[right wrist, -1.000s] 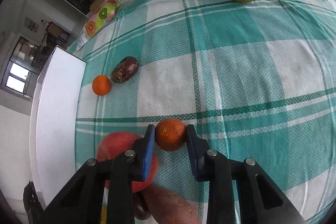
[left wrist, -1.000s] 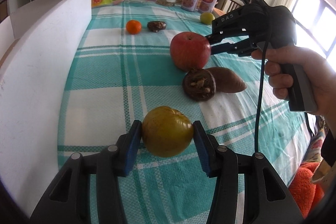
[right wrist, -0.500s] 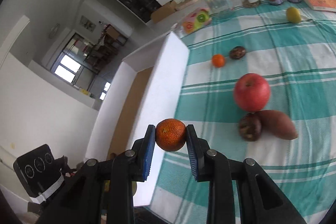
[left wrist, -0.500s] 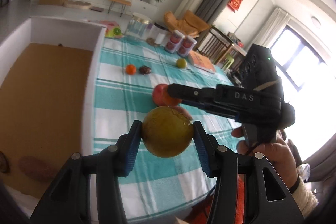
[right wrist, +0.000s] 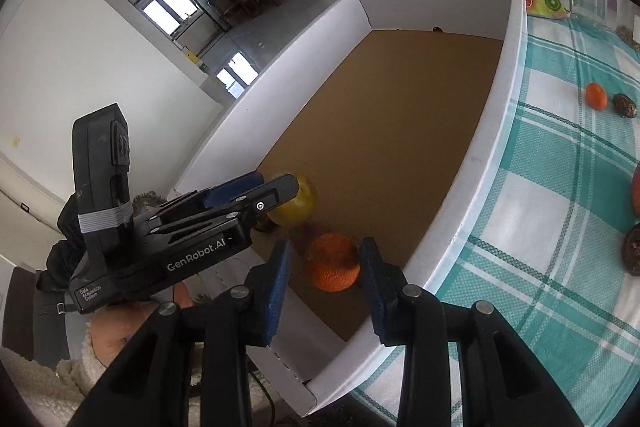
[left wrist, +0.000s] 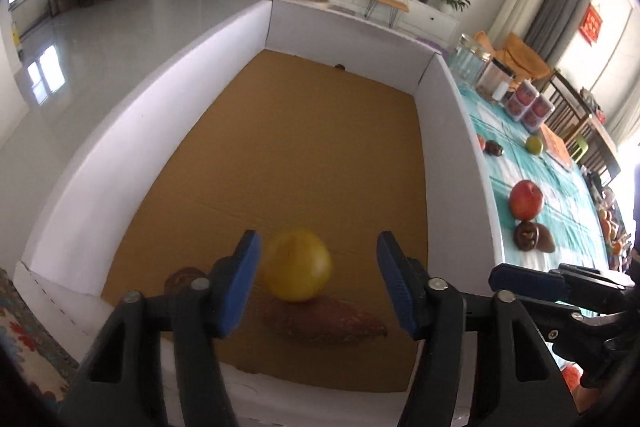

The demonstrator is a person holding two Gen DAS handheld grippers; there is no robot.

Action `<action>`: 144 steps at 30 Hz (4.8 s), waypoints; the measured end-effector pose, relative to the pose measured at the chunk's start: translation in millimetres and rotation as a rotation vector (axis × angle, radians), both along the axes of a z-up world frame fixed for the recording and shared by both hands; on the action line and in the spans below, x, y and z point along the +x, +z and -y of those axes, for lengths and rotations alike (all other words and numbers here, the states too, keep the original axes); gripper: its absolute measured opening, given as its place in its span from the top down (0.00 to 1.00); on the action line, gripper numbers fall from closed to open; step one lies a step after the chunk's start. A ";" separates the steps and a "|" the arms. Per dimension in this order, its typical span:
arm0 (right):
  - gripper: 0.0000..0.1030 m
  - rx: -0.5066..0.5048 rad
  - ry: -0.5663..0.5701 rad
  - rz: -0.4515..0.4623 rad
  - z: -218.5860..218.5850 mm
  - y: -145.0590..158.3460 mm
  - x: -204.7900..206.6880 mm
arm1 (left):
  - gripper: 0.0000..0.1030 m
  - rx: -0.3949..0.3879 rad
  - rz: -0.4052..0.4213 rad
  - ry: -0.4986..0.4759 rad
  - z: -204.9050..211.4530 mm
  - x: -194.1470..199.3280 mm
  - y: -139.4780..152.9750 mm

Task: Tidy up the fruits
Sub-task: 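Carry the pear and tangerine over the box and open both tools, then return both tools to the table and approach the second dark round fruit, then grasp the dark round fruit with the left tool while the right tool grasps the sweet potato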

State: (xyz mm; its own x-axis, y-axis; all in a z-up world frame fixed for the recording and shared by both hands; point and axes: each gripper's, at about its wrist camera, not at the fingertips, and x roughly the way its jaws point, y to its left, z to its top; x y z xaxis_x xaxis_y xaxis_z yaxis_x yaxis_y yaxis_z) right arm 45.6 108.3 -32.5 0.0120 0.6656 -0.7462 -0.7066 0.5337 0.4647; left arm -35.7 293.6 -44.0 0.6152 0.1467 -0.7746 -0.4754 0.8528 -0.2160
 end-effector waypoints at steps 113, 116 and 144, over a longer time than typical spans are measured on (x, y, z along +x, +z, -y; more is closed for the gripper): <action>0.00 -0.385 -0.930 0.255 314.7 -103.4 75.1 | 0.48 0.129 -0.143 -0.615 241.2 133.7 -82.0; 0.00 -0.385 -0.930 0.255 314.5 -103.3 75.1 | 0.40 0.127 -0.124 -0.605 238.8 131.6 -86.4; 0.56 -0.525 -0.241 0.089 185.4 -95.8 164.7 | 0.51 -0.027 -0.029 -0.622 224.8 82.5 -47.9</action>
State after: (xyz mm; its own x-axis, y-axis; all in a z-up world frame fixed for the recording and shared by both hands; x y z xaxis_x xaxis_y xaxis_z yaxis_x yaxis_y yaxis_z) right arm 210.3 -77.1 -128.3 0.1950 0.1779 -0.9645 -0.5611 0.8268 0.0391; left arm 46.8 68.8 -91.9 0.5580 -0.2524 -0.7905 0.1023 0.9663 -0.2363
